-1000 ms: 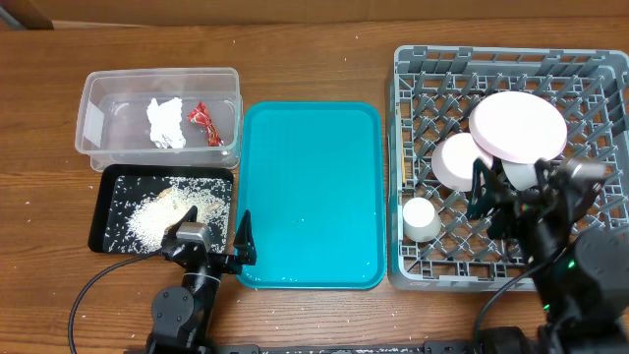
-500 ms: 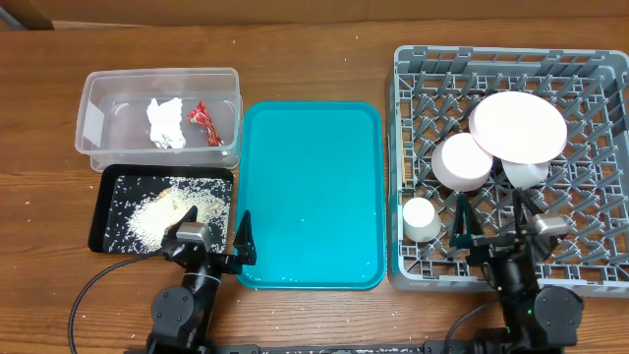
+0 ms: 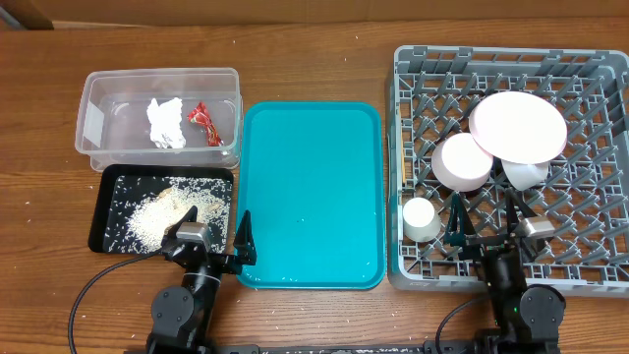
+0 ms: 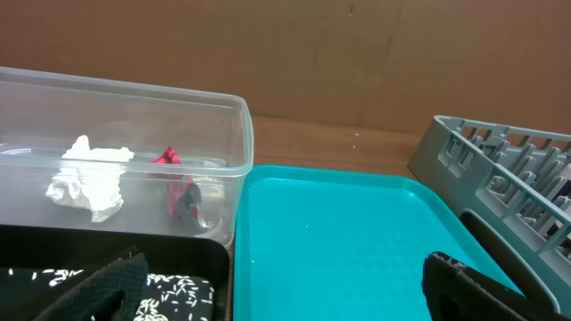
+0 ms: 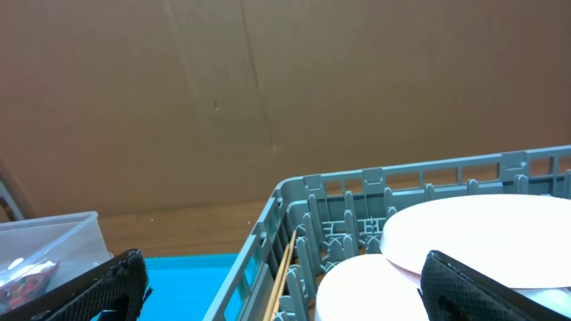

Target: Sort waste into correct bins and load items into the dishwasher

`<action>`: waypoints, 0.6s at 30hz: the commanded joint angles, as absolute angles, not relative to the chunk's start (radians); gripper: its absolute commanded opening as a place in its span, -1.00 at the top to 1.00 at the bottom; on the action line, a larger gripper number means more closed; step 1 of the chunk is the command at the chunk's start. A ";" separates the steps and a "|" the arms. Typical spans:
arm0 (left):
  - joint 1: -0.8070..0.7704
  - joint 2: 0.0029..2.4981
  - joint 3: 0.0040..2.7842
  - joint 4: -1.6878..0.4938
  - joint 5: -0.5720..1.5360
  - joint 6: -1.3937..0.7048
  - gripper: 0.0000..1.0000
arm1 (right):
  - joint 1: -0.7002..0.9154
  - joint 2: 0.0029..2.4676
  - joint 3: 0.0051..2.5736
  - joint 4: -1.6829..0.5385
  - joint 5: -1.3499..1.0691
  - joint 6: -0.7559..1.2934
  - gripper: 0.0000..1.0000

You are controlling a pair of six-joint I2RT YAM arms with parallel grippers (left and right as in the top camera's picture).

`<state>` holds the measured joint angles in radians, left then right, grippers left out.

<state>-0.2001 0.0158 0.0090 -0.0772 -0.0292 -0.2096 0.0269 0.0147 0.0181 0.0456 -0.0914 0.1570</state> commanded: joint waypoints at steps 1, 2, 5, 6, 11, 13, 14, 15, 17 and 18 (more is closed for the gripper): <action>-0.190 0.006 0.005 -0.074 -0.022 -0.213 -1.00 | 0.023 0.003 0.008 0.016 -0.076 0.156 -1.00; -0.190 0.006 0.005 -0.074 -0.022 -0.213 -1.00 | 0.023 0.003 0.008 -0.004 -0.076 0.156 -1.00; -0.190 0.006 0.005 -0.075 -0.022 -0.213 -1.00 | 0.023 0.003 0.008 -0.081 -0.074 0.156 -1.00; -0.190 0.006 0.005 -0.074 -0.022 -0.213 -1.00 | 0.023 0.007 0.009 -0.076 -0.073 0.156 -1.00; -0.190 0.006 0.005 -0.074 -0.022 -0.213 -1.00 | 0.023 0.007 0.008 -0.077 -0.072 0.156 -1.00; -0.190 0.006 0.005 -0.075 -0.022 -0.213 -1.00 | 0.023 0.007 0.008 -0.077 -0.072 0.156 -1.00; -0.190 0.006 0.005 -0.075 -0.022 -0.213 -1.00 | 0.023 0.007 0.009 -0.077 -0.072 0.156 -1.00; -0.190 0.006 0.005 -0.075 -0.022 -0.213 -1.00 | 0.023 0.007 0.008 -0.077 -0.072 0.156 -1.00; -0.190 0.006 0.005 -0.075 -0.022 -0.213 -1.00 | 0.023 0.007 0.008 -0.077 -0.072 0.156 -1.00; -0.190 0.006 0.005 -0.074 -0.022 -0.213 -1.00 | 0.023 0.007 0.008 -0.077 -0.072 0.156 -1.00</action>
<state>-0.2001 0.0158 0.0090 -0.0772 -0.0292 -0.2096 0.0265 0.0151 0.0181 -0.0818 -0.0845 0.1566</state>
